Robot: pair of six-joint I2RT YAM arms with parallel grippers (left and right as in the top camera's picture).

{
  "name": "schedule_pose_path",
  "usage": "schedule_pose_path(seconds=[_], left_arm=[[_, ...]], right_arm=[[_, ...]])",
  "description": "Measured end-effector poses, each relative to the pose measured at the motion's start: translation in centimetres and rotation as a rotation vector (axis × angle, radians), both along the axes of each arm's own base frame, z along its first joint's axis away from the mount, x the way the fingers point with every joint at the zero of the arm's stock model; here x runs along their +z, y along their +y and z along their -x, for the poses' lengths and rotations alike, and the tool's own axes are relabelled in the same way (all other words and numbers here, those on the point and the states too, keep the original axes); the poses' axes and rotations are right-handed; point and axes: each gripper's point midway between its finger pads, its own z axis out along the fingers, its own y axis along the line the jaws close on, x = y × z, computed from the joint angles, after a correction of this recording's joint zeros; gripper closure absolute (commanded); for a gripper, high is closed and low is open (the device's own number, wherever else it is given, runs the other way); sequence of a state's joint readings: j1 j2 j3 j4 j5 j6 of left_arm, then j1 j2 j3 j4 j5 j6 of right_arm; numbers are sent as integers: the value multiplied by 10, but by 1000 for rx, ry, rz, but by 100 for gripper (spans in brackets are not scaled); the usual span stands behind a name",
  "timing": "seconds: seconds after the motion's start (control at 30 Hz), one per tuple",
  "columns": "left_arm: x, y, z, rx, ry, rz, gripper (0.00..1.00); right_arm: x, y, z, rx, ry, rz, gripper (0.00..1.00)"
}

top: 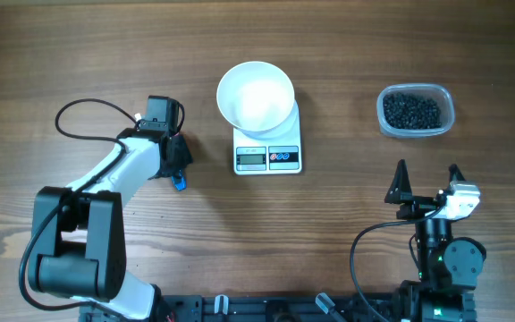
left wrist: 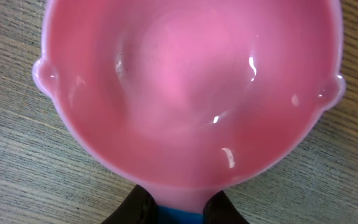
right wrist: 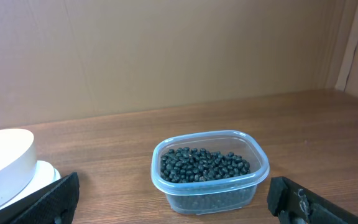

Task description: Scoop item into bowl and weigh 150g on scale

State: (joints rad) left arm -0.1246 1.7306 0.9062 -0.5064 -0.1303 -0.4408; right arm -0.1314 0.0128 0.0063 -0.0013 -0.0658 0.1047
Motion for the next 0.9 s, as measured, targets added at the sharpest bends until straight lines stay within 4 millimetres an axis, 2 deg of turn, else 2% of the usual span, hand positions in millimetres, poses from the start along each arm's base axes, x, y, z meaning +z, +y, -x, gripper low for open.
schedule_pose_path(seconds=[0.33, 0.5, 0.63, 0.73, 0.9], left_arm=[[0, 0, 0, 1, -1, 1, 82], [5, 7, 5, 29, 14, 27, 82], [28, 17, 0, 88, 18, 120, 85], [50, 23, -14, 135, -10, 228, 87], [88, 24, -39, 178, -107, 515, 88]], right_arm=[[0, 0, 0, 0, 0, 0, 0], [0, 0, 0, 0, 0, 0, 0], [0, 0, 0, 0, 0, 0, 0], [0, 0, 0, 0, 0, 0, 0], [0, 0, 0, 0, 0, 0, 0]])
